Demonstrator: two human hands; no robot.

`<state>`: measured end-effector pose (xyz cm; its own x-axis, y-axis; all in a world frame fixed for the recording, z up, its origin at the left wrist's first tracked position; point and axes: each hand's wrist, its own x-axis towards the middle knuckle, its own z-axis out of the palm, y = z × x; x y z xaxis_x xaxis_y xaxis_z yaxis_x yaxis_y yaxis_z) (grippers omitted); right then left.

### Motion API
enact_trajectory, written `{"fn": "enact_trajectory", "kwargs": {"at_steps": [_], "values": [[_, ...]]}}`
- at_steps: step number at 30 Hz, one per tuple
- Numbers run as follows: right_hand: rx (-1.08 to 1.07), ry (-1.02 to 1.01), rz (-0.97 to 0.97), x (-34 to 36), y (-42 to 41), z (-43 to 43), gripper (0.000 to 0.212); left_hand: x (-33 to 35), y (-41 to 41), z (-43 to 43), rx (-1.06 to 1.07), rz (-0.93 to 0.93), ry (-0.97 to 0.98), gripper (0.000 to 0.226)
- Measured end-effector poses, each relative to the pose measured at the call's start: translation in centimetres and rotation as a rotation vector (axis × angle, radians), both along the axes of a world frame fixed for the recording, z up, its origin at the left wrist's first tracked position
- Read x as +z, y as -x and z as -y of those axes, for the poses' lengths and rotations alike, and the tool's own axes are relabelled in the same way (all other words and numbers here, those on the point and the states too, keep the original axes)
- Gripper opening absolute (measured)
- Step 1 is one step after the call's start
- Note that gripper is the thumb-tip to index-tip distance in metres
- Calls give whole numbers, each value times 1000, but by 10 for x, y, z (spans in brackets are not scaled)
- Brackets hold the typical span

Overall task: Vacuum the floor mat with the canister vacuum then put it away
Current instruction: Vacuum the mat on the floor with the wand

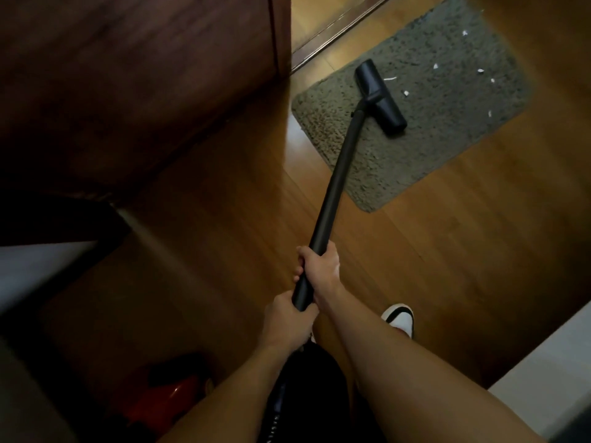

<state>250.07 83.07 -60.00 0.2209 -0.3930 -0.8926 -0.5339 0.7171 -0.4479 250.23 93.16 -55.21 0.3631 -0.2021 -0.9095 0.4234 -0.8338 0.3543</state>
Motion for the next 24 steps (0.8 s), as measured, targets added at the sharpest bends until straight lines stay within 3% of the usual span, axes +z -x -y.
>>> {"fn": "enact_trajectory", "kwargs": {"at_steps": [9, 15, 24], "values": [[23, 50, 7, -23, -8, 29, 22, -11, -14, 32, -46, -12, 10, 15], [148, 78, -22, -26, -3, 79, 69, -20, -7, 79, -52, -43, -14, 14], [154, 109, -2, -33, -13, 169, 70, -30, -11, 169, 16, -30, 1, 22]]}}
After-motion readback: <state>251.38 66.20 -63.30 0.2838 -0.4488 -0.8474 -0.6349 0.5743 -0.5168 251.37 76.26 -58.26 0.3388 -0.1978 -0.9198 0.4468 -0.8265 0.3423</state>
